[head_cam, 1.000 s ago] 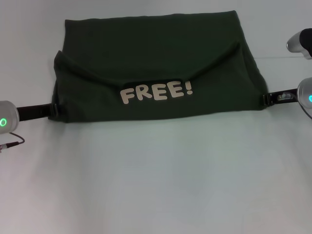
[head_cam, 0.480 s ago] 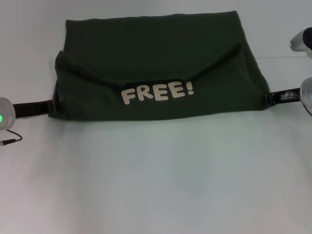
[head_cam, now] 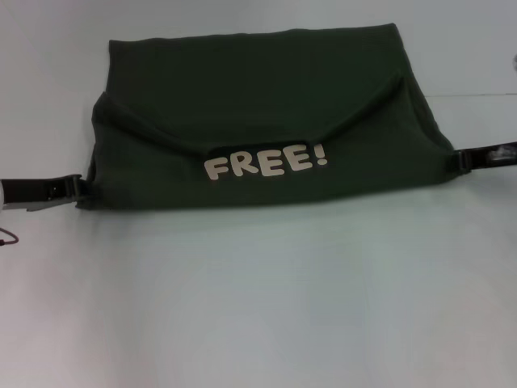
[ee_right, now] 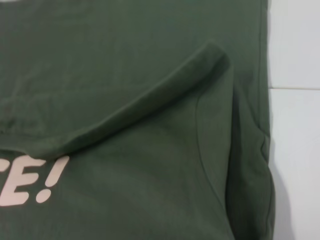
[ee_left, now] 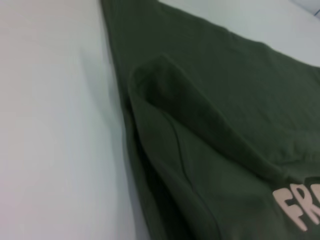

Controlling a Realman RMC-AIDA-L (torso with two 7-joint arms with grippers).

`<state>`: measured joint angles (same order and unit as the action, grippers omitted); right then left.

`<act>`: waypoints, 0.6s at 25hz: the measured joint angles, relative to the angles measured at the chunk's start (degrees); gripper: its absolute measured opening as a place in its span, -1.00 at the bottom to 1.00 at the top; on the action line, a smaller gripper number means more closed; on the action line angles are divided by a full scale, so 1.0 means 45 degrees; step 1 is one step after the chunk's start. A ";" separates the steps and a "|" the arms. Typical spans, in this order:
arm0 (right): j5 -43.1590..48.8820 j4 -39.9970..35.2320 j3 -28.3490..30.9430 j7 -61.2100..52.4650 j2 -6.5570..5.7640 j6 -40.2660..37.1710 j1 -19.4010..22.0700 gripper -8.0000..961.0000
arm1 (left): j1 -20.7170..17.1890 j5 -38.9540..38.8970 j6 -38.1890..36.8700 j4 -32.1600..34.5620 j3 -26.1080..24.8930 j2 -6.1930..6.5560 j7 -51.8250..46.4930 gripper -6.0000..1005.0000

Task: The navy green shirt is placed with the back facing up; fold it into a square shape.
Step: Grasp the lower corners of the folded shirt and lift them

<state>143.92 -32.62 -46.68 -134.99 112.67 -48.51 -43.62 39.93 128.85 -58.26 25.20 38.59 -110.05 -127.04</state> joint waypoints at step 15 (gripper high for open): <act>-0.2136 -0.2431 0.1938 0.2106 -0.0298 -0.4682 0.2174 -0.85 | -0.0031 0.1476 -0.4965 0.1120 -0.0688 0.0804 -0.1116 -0.92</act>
<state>134.31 -43.56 -37.96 -125.51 111.33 -69.58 -33.83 39.79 135.49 -80.61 30.24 35.49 -106.43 -132.06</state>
